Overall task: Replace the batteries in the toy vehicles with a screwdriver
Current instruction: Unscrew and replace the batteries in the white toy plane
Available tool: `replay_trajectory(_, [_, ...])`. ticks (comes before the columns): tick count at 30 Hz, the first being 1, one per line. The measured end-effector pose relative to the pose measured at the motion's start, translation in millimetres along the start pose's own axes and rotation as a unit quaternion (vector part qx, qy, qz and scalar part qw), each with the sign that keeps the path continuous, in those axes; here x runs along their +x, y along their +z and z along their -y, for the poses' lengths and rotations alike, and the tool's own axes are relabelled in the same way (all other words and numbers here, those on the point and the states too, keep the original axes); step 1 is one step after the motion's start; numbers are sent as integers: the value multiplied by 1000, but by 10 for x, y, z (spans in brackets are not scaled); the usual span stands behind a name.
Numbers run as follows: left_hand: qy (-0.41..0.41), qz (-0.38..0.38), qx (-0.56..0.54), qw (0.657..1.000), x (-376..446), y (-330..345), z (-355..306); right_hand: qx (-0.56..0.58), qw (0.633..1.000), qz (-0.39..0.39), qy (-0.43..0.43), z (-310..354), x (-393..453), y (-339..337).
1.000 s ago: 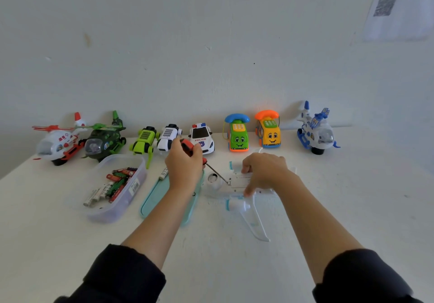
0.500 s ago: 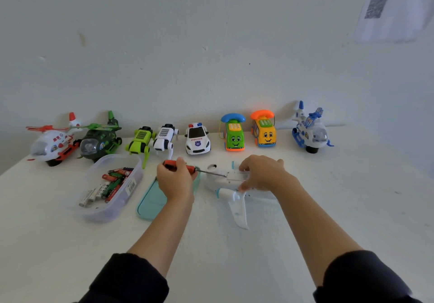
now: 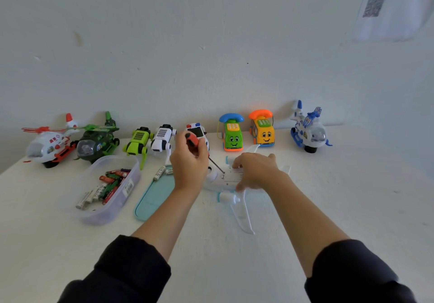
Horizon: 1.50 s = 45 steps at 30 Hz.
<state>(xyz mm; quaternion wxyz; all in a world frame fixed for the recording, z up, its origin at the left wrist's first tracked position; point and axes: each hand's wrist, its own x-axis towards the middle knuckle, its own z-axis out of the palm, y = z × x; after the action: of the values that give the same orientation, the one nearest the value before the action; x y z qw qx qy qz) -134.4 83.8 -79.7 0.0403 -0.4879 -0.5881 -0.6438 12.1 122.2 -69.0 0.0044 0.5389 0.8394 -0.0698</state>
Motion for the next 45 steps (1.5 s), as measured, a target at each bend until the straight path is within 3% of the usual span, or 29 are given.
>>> replay_trajectory(9, [-6,1,4,1000,6,10,24,-16,1000,15,0,25,33,-37])
replay_trajectory(14, [29,32,19,999,24,8,-48,-21,1000,17,-2,26,55,-36])
replay_trajectory(19, [128,109,50,984,56,53,-180,-12,1000,15,-3,13,61,-38])
replay_trajectory(23, [155,194,94,964,222,103,-249,-5,1000,15,-8,3,42,-23])
replay_trajectory(27, [133,283,40,949,328,30,-198,7,1000,13,-4,-27,50,-30])
replay_trajectory(29, [121,307,41,943,353,-13,-202,16,1000,20,1,-33,66,-38])
replay_trajectory(31, [164,302,110,933,439,-53,-238,24,999,26,4,-32,71,-41])
replay_trajectory(33, [215,326,185,902,577,-95,-308,26,999,29,4,-42,77,-51])
replay_trajectory(35, [260,411,280,827,699,-140,-427,29,999,33,2,-41,86,-65])
replay_trajectory(38, [401,473,490,613,753,-125,-608,25,999,41,-2,-30,95,-90])
replay_trajectory(40, [469,483,532,514,738,-121,-658,28,999,44,-4,-28,104,-93])
replay_trajectory(41, [522,462,519,494,748,-121,-659,32,999,44,-6,-32,111,-99])
replay_trajectory(43, [643,386,425,507,825,-154,-615,40,998,44,-5,-40,116,-102])
replay_trajectory(45, [699,368,373,486,882,-158,-575,39,998,46,-9,-50,121,-100])
